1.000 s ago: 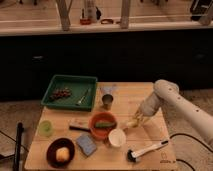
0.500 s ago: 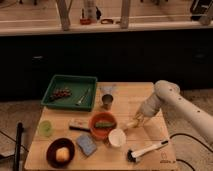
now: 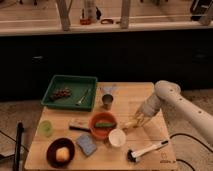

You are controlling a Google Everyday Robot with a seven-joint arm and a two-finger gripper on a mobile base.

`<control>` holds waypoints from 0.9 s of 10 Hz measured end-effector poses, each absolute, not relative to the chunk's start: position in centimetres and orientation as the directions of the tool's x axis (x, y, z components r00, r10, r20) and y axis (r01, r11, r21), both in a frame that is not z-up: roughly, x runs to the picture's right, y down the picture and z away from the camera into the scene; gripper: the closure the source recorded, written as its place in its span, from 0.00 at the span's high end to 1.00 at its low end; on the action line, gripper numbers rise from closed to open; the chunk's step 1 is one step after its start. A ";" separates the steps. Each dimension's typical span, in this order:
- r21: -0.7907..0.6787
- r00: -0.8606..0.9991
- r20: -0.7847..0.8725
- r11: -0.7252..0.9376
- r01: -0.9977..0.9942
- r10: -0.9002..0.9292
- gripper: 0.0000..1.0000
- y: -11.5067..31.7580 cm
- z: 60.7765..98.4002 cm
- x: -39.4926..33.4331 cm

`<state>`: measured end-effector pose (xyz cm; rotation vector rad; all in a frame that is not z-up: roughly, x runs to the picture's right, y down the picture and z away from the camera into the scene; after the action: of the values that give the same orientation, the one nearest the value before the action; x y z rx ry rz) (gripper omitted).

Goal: Place banana in table surface

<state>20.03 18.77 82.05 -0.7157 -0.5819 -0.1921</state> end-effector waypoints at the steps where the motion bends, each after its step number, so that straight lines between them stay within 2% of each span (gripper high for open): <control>1: -0.561 0.827 0.561 0.747 0.356 0.028 0.80 18.6 82.1 20.1; 9: -0.547 0.825 0.565 0.758 0.356 0.020 0.80 17.5 82.2 20.8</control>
<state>20.84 17.47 82.21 -0.6949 -0.5817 -0.1942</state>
